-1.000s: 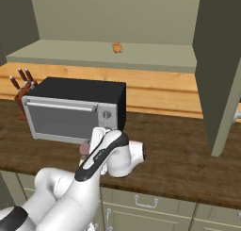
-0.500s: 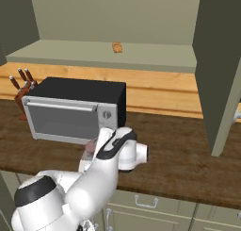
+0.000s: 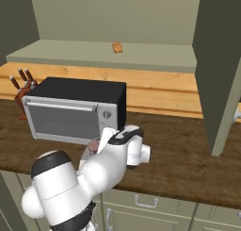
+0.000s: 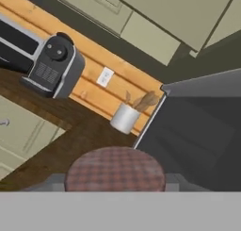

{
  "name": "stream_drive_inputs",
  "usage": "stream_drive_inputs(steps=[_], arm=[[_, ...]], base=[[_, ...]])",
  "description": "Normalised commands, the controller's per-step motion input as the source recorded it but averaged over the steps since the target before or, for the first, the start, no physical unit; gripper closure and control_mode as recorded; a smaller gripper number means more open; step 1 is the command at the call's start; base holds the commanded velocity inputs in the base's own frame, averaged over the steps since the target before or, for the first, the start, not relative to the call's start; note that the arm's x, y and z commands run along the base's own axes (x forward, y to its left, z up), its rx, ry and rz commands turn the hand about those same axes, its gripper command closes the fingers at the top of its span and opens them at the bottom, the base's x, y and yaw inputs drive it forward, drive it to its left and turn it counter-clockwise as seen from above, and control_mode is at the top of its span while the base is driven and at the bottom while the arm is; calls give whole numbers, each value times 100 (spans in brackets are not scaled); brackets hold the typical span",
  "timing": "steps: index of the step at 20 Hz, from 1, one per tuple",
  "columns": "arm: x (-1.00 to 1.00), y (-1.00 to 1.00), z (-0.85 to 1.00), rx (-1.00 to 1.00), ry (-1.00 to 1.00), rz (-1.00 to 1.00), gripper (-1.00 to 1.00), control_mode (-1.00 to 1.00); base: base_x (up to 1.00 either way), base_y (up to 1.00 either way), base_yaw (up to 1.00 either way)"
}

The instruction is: Pick the jam and place it on the digital scale for weighing, and close the cabinet.

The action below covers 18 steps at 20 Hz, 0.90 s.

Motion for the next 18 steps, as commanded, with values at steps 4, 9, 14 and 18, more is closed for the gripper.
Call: stream_drive_inputs(steps=[4,9,14,18], arm=[[44,1,-37,0,22,-18,100,-100],[-46,0,-20,0,7,-17,100,-100],[-75,12,-8,0,-1,-21,100,-100],[-5,25,0,0,0,-26,100,-100]], base=[[0,0,0],[0,0,0],[0,0,0],[0,0,0]])
